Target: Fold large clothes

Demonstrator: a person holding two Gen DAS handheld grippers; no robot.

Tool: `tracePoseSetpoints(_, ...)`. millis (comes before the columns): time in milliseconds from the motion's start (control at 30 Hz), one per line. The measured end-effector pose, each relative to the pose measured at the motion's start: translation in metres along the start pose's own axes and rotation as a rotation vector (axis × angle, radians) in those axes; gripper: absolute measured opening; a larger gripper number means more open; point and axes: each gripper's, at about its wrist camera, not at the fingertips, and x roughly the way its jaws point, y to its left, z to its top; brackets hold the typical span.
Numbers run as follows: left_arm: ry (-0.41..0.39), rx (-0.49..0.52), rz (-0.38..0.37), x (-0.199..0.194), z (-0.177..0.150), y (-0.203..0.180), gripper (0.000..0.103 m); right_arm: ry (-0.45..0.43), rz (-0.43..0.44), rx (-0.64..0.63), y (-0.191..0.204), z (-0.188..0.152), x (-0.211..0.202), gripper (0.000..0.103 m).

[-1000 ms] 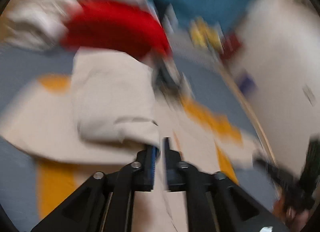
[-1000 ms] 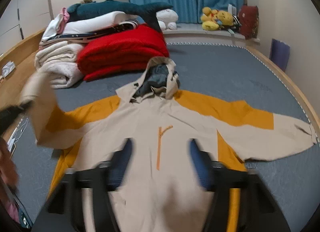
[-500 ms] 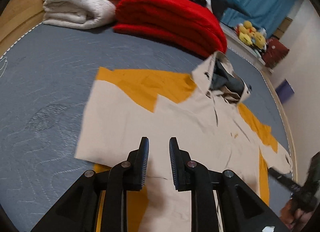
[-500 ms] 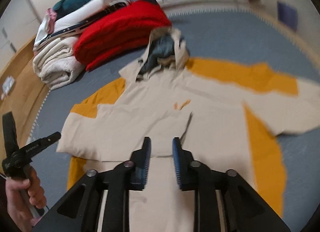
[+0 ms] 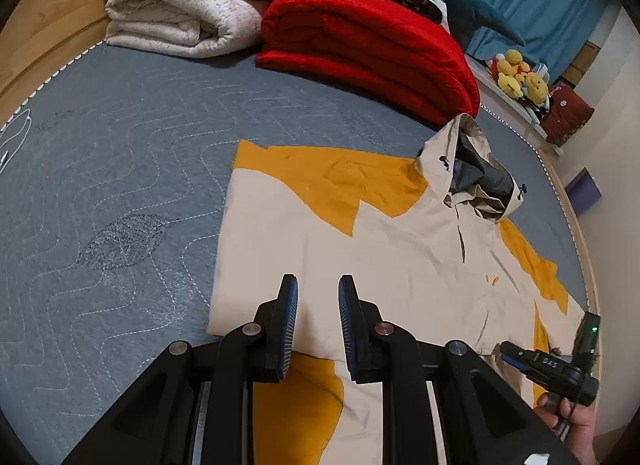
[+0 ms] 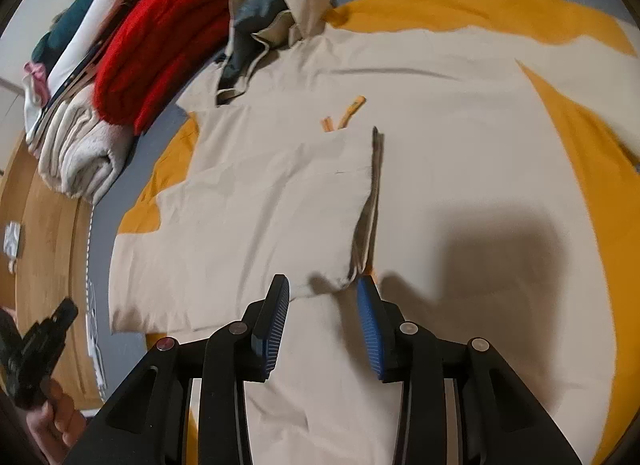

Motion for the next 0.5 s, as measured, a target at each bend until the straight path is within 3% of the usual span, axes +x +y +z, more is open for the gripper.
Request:
tracePoseSetpoints(133, -0.007, -0.006, 0.01, -0.001, 0.003, 0.004, 0.019, 0.023, 0.006, 0.016, -0.006, 0.004, 0.014, 0.037)
tracePoseSetpoints(167, -0.009, -0.011, 0.014, 0.0, 0.004, 0.006, 0.019, 0.02, 0.015, 0.028, -0.008, 0.006, 0.016, 0.034)
tracePoseSetpoints(267, -0.012, -0.024, 0.023, 0.0, 0.006, 0.01, 0.019, -0.008, 0.035, 0.019, -0.006, 0.011, 0.016, 0.011)
tracePoseSetpoints(300, -0.015, -0.029, 0.027, -0.001, 0.006, 0.012, 0.019, -0.026, 0.05, 0.009, -0.003, 0.013, 0.012, 0.009)
tracePoseSetpoints(500, -0.02, -0.03, 0.04, 0.0, 0.005, 0.016, 0.019, -0.274, 0.089, -0.079, 0.018, 0.026, -0.066, 0.008)
